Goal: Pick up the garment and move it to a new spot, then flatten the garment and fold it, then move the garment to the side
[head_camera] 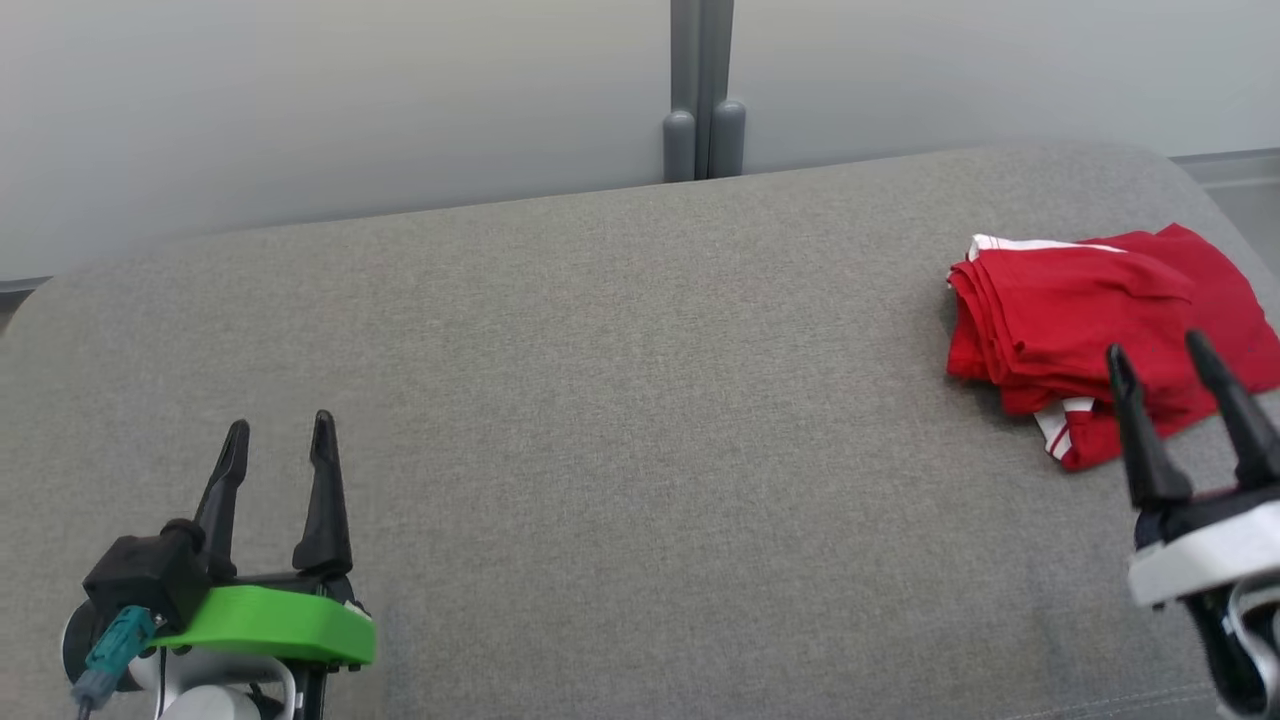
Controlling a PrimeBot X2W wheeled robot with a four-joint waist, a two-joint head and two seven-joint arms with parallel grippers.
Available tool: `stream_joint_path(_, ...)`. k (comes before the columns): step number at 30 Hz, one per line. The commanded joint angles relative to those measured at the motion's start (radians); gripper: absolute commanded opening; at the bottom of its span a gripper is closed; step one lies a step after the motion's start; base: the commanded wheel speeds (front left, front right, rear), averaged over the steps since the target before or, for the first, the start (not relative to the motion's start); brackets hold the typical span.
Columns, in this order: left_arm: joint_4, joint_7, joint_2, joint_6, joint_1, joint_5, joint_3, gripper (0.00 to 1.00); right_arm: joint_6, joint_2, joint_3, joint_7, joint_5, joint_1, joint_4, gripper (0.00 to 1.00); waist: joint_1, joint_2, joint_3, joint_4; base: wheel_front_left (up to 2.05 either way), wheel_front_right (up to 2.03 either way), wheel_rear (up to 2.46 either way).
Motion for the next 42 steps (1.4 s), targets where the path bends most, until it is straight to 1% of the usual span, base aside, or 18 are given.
stream_joint_path(1,0.007,-0.003,-0.008,-0.006,0.021,0.022,0.015,1.00,-0.001,0.025,-0.018,-0.003,-0.025,0.038,-0.017,1.00,0.0001,0.0000,-0.010,0.015,0.00,0.00,0.00)
stream_joint_path(3,0.020,-0.003,-0.033,-0.018,0.038,0.051,0.041,1.00,-0.001,0.087,-0.059,-0.003,-0.073,0.094,-0.050,1.00,0.0001,0.0000,-0.012,0.022,0.00,0.00,0.00)
stream_joint_path(5,0.030,-0.003,-0.056,-0.028,0.054,0.084,0.069,1.00,-0.001,0.147,-0.079,-0.003,-0.105,0.143,-0.076,1.00,0.0001,0.0000,-0.015,0.028,0.00,0.00,0.00)
stream_joint_path(8,0.040,-0.003,-0.093,-0.045,0.079,0.127,0.110,1.00,-0.001,0.202,-0.102,-0.003,-0.149,0.182,-0.102,1.00,0.0001,0.0000,-0.018,0.032,0.00,0.00,0.00)
stream_joint_path(10,0.052,-0.003,-0.115,-0.068,0.096,0.157,0.131,1.00,-0.001,0.228,-0.102,-0.003,-0.166,0.193,-0.113,1.00,0.0001,0.0000,-0.020,0.032,0.00,0.00,0.00)
stream_joint_path(13,0.073,-0.003,-0.130,-0.099,0.115,0.215,0.153,1.00,-0.001,0.239,-0.080,-0.003,-0.174,0.208,-0.111,1.00,0.0001,0.0000,-0.023,0.032,0.00,0.00,0.00)
stream_joint_path(16,0.091,-0.003,-0.147,-0.142,0.127,0.260,0.164,1.00,-0.001,0.242,-0.067,-0.003,-0.178,0.205,-0.103,1.00,0.0001,0.0000,-0.025,0.033,0.00,0.00,0.00)
stream_joint_path(21,0.118,-0.003,-0.177,-0.214,0.137,0.294,0.206,1.00,-0.001,0.244,-0.059,-0.003,-0.172,0.202,-0.096,1.00,0.0001,0.0000,-0.027,0.036,0.00,0.00,0.00)
stream_joint_path(24,0.130,-0.003,-0.194,-0.247,0.140,0.314,0.234,1.00,-0.001,0.244,-0.058,-0.003,-0.173,0.204,-0.091,1.00,0.0001,0.0000,-0.028,0.037,0.00,0.00,0.00)
stream_joint_path(27,0.140,-0.003,-0.211,-0.270,0.143,0.336,0.258,1.00,-0.001,0.244,-0.062,-0.003,-0.173,0.202,-0.086,1.00,0.0001,0.0000,-0.026,0.037,0.00,0.00,0.00)
stream_joint_path(33,0.152,-0.003,-0.242,-0.299,0.141,0.368,0.295,1.00,-0.001,0.246,-0.060,-0.003,-0.173,0.196,-0.080,1.00,0.0001,0.0000,-0.025,0.037,0.00,0.00,0.00)
stream_joint_path(35,0.154,-0.003,-0.261,-0.311,0.145,0.370,0.321,1.00,-0.001,0.249,-0.058,-0.003,-0.173,0.195,-0.079,1.00,0.0001,0.0000,-0.025,0.037,0.00,0.00,0.00)
stream_joint_path(42,0.174,-0.003,-0.279,-0.335,0.145,0.395,0.343,1.00,-0.001,0.249,-0.055,-0.003,-0.167,0.195,-0.074,1.00,0.0001,0.0000,-0.026,0.038,0.00,0.00,0.00)
